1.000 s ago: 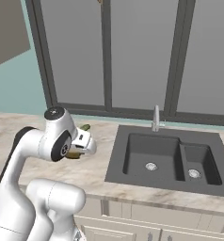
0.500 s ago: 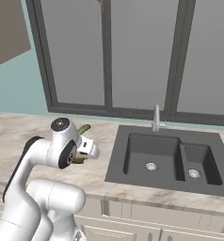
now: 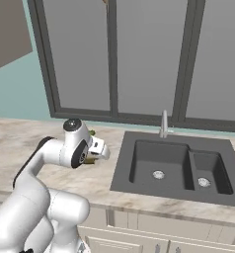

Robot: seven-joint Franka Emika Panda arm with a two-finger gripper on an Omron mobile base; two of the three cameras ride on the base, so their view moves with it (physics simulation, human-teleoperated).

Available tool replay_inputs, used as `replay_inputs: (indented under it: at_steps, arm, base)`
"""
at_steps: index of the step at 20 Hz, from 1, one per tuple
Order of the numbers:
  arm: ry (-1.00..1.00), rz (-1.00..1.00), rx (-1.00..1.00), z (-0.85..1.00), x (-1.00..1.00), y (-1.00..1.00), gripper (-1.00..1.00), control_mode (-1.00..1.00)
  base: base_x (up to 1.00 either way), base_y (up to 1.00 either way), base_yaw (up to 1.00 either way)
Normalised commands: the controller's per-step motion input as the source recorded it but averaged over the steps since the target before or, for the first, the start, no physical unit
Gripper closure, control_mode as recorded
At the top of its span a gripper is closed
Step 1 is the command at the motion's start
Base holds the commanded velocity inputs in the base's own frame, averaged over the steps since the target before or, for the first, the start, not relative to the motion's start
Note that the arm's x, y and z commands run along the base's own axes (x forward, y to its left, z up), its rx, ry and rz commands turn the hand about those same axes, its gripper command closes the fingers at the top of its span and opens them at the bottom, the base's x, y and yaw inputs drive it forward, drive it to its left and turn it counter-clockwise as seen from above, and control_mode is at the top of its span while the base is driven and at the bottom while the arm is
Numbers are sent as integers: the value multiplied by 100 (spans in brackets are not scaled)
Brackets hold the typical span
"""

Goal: Open the cabinet. Pick the sponge and place it next to the sink. Then close the cabinet.

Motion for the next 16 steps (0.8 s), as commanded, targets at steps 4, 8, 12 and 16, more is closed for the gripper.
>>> replay_inputs:
  at_steps: [4,8,12,16]
  arm:
    - [1,2,0,-11,3,-29,100,-100]
    - [0,2,0,-11,0,-21,100,-100]
    - [0,2,0,-14,0,-1,100,-100]
    - [3,0,0,-22,0,0,100,-100]
  base:
    - [0,0,0]
    - [0,0,0]
    - [0,0,0]
    - [0,0,0]
